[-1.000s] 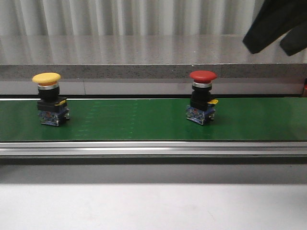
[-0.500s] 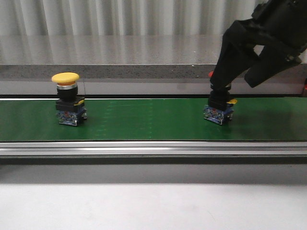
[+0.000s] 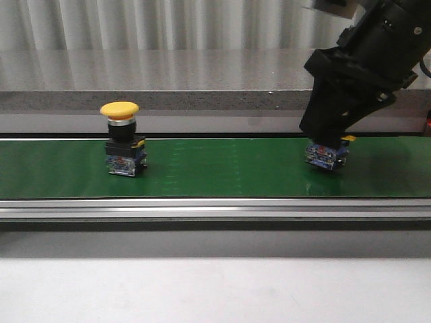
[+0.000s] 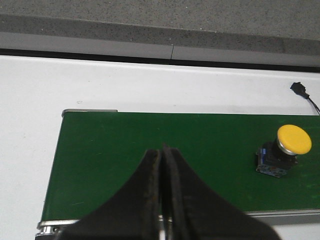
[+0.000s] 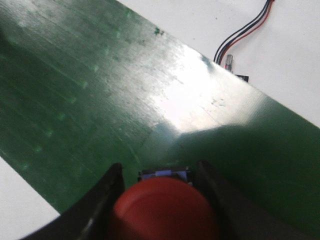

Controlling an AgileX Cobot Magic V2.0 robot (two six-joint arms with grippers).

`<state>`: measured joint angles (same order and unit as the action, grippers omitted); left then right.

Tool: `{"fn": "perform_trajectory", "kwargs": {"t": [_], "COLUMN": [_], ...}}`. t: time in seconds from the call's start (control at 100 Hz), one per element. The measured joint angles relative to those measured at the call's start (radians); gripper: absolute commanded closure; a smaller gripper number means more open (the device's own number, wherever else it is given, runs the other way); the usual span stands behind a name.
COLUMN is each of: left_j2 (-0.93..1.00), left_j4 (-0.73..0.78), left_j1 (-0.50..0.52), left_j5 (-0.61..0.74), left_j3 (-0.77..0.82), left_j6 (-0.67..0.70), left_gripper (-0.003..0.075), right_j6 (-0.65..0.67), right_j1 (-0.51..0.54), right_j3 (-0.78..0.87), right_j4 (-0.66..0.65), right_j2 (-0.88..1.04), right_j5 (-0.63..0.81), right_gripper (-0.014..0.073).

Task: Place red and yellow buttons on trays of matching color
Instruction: 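Move the right gripper down and grasp the red button at the belt's far end, then lower the red button into the red tray and open the right gripper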

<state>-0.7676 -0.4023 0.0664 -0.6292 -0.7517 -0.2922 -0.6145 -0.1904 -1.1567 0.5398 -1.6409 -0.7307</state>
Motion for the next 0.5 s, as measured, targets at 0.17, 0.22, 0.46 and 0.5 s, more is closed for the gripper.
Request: {"fn": "perform_trajectory", "kwargs": {"t": [0.17,0.22,0.46,0.5], "left_j2": [0.0,0.0,0.0,0.0], "left_j4": [0.0,0.0,0.0,0.0], "left_j1": [0.0,0.0,0.0,0.0], "left_j5": [0.0,0.0,0.0,0.0], "left_j3": [0.0,0.0,0.0,0.0], "left_j6": [0.0,0.0,0.0,0.0], "left_gripper": [0.074,0.074,0.074,0.074], "right_j6": [0.079,0.111,0.212,0.227], "right_j1": [0.102,0.153,0.462,0.503], "right_j3": [-0.143,-0.2,-0.468,-0.511], "right_j4": [-0.037,-0.058,-0.142,-0.144], "right_j2": [0.0,0.0,-0.038,-0.063], "right_j5": [-0.123,-0.158,-0.189,-0.189], "right_gripper": [0.0377,0.0377,0.0377,0.0377]}}
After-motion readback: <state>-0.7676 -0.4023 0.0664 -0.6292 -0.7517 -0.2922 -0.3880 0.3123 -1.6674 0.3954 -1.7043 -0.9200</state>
